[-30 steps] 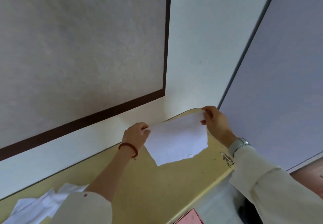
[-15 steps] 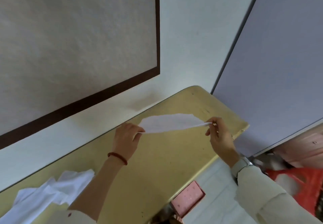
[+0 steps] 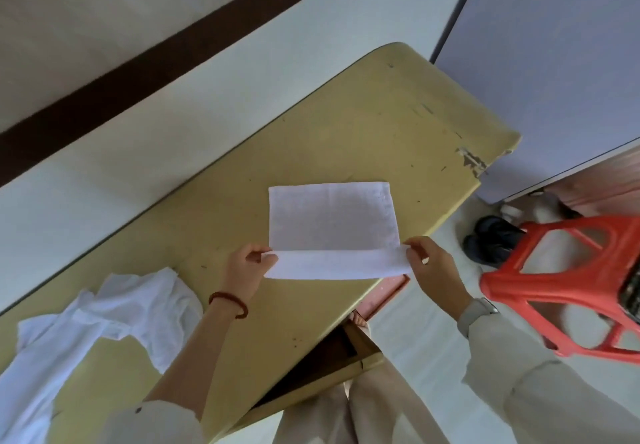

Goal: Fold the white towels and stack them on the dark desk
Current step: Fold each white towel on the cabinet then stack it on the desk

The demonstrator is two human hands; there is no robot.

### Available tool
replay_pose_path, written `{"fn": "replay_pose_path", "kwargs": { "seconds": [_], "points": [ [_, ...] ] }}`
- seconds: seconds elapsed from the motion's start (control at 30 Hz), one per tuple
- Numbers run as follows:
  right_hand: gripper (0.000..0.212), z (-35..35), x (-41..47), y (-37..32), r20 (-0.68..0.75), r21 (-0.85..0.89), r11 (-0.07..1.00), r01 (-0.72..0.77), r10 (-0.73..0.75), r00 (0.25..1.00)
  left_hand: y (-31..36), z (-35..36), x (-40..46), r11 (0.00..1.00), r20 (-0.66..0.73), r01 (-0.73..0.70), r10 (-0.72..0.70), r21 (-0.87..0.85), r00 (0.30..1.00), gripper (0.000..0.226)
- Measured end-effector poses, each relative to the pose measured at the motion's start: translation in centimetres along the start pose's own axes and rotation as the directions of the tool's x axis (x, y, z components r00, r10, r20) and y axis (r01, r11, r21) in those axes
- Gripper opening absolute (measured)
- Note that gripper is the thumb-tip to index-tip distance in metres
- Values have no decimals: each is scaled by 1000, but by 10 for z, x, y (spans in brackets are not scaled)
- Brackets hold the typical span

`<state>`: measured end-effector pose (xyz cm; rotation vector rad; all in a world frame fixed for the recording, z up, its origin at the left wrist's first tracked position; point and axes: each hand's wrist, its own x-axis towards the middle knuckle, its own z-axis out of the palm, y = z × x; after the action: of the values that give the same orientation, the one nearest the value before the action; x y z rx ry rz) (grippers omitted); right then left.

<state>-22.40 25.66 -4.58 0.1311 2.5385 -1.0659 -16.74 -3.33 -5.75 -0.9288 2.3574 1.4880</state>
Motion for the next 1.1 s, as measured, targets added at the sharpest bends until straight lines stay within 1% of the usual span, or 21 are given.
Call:
{"fn": "replay_pose_path", "kwargs": {
  "seconds": [0.07,0.13,0.3,0.4,0.57,0.7,0.87,1.1],
  "points": [
    [19,-1,16,-12,-61,74,997,1,4,998,13,-1,16,998,-86,-15,10,-62,996,10],
    [19,-1,35,-23,-120,135,991,10,6,993,23,0,33,994,-140,-37,22,-105,990,12],
    [19,7,80,-38,-184,196,980,24,12,983,38,8,75,993,-257,-108,92,-50,962,18],
    [19,17,104,-37,-221,192,981,7,36,975,36,14,95,994,-288,-95,77,-46,955,18],
    [21,33,121,-28,-248,162,986,-33,73,966,29,23,114,996,-267,-77,60,-53,962,19],
    [21,38,128,-25,-276,108,994,-33,62,959,24,29,122,996,-290,-88,74,-34,954,17],
    [21,40,132,-23,-294,0,1000,-22,21,955,21,31,127,999,-309,-48,50,14,950,18],
    [23,42,137,-26,-296,-80,996,-50,25,955,23,35,133,988,-350,-35,86,149,933,15]
  ]
}}
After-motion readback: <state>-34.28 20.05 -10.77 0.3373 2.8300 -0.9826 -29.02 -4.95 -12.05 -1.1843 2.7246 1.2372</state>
